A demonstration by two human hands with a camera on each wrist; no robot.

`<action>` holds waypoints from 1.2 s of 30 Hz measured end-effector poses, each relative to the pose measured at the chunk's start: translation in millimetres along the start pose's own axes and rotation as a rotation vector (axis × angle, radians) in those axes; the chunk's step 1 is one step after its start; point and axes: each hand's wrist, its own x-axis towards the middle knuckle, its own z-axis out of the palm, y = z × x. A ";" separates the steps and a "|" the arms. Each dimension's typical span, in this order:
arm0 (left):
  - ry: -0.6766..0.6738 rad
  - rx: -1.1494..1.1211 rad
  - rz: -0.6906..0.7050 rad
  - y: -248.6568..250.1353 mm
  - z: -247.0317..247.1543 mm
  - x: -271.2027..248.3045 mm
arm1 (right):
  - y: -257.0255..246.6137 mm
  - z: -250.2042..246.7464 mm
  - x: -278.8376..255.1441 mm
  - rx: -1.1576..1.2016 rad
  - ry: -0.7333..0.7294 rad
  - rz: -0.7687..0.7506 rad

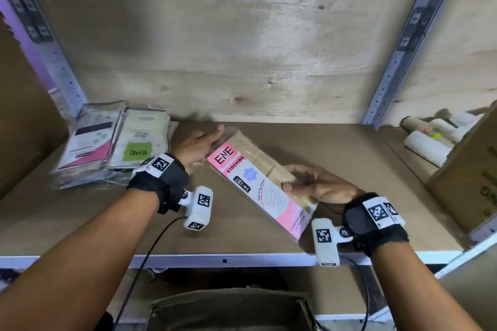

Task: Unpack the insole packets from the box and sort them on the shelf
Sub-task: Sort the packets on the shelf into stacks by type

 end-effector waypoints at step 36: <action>-0.168 0.129 -0.205 -10.9 92.5 -19.8 | 5.2 -14.4 -7.0 -0.338 0.619 0.354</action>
